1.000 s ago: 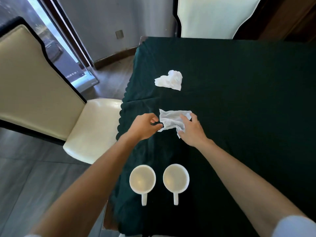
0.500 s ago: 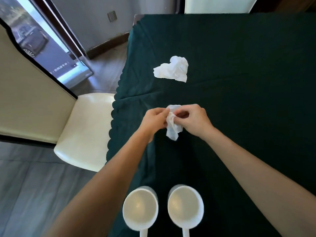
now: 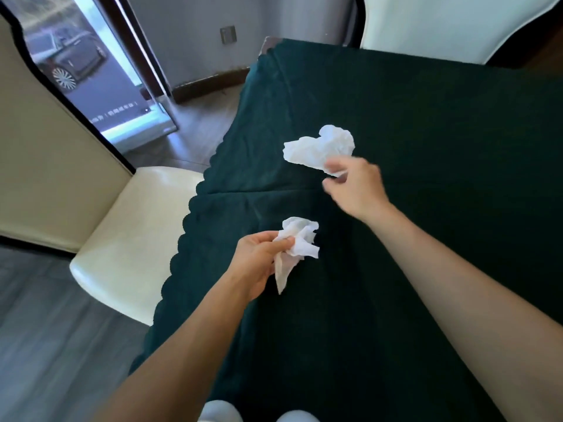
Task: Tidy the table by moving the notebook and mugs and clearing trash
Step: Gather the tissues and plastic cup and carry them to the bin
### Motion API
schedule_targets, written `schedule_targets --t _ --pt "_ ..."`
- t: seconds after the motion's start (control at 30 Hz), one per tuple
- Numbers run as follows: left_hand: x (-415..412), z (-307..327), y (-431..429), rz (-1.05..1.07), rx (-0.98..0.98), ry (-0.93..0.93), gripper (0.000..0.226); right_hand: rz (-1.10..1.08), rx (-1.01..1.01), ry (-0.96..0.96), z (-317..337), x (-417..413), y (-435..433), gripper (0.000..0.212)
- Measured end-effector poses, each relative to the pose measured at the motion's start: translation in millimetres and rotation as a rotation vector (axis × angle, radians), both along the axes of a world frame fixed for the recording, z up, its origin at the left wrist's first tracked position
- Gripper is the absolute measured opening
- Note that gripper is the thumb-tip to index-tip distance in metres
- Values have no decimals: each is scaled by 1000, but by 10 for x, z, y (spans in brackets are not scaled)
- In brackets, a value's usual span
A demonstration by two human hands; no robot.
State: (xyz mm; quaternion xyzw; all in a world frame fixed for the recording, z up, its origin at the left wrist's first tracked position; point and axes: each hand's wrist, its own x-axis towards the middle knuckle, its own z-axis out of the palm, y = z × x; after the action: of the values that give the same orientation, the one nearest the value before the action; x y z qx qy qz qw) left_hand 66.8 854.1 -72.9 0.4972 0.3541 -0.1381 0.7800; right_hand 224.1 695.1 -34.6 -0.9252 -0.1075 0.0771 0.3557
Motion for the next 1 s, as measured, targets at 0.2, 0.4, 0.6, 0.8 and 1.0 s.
schedule_targets --t 0.2,0.4,0.6,0.8,1.0 --pt "36 -26 -21 29 -7 -6 15 23 -265 -160 -248 489 219 57" --pt "49 -53 -21 29 10 -10 12 -47 -201 -222 -313 399 327 19" --pt "-21 149 -74 -1 134 23 10 -12 -123 -157 -71 -123 164 18" --pt "-395 731 -80 66 287 -122 11 145 -342 20 564 -944 -123 21" --pt "-941 1780 -273 -179 511 -364 9 189 -104 142 1626 -2076 -483 12"
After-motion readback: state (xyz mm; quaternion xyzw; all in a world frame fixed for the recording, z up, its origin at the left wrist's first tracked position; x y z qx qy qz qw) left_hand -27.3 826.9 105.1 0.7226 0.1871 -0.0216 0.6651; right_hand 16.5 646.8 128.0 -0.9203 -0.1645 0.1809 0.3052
